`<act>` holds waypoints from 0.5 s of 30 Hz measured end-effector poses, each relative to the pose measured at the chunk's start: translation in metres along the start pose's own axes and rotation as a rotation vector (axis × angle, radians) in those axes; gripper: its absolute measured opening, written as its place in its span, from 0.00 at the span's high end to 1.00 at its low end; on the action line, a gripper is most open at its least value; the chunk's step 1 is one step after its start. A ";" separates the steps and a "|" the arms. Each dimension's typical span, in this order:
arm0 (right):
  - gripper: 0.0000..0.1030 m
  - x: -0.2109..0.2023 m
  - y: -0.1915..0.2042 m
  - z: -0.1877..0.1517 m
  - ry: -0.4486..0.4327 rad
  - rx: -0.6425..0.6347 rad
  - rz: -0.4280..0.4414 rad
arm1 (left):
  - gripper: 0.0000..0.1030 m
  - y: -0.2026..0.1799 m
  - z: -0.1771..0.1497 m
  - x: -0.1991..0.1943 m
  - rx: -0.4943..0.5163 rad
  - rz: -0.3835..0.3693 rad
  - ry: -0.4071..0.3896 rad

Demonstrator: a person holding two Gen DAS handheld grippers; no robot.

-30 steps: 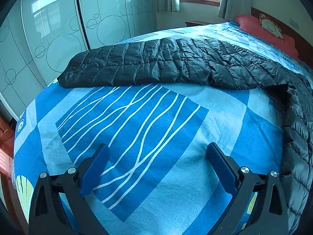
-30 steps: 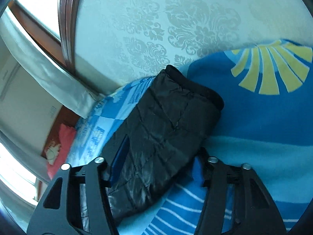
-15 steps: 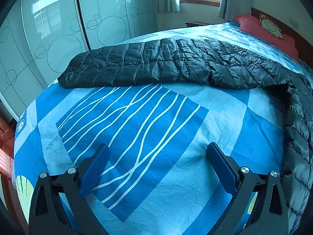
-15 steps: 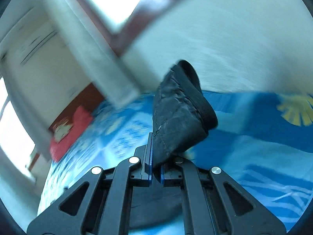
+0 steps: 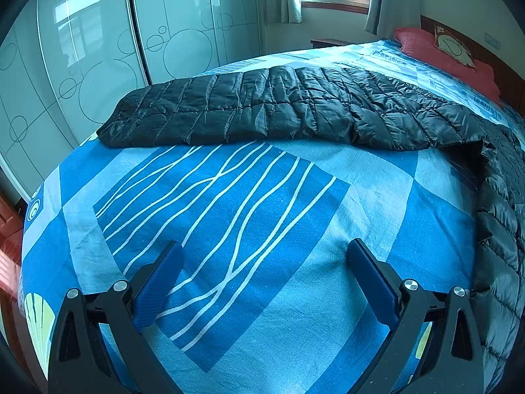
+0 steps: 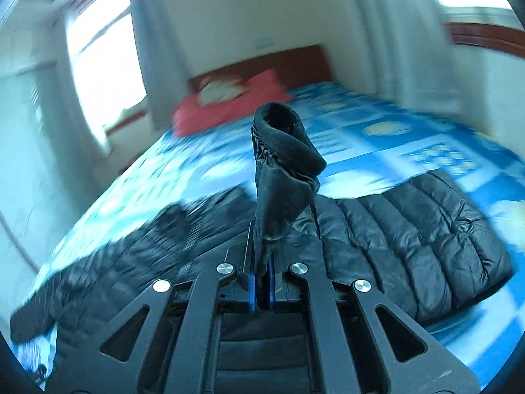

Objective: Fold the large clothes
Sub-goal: 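Carry the sleeve across the jacket body with the right tool and release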

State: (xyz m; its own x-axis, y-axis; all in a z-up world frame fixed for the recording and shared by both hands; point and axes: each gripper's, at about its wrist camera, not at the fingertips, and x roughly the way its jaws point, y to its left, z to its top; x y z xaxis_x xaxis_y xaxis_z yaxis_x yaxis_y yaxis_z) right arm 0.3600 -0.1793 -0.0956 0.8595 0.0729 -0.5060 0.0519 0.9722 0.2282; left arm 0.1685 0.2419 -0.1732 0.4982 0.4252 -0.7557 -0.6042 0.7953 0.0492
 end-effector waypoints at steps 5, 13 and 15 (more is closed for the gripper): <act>0.95 0.038 0.092 -0.024 0.092 -0.094 0.092 | 0.04 0.000 0.000 0.000 -0.002 -0.003 -0.005; 0.94 0.072 0.199 -0.064 0.214 -0.227 0.207 | 0.04 -0.001 -0.003 -0.001 -0.006 -0.005 -0.012; 0.94 0.079 0.209 -0.073 0.257 -0.248 0.224 | 0.04 -0.001 -0.002 0.000 -0.006 -0.006 -0.013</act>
State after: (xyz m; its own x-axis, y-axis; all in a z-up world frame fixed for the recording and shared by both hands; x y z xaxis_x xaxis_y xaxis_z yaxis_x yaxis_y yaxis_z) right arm 0.4020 0.0456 -0.1487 0.6794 0.3112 -0.6645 -0.2729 0.9478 0.1649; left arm 0.1675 0.2403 -0.1747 0.5096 0.4261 -0.7474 -0.6052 0.7950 0.0406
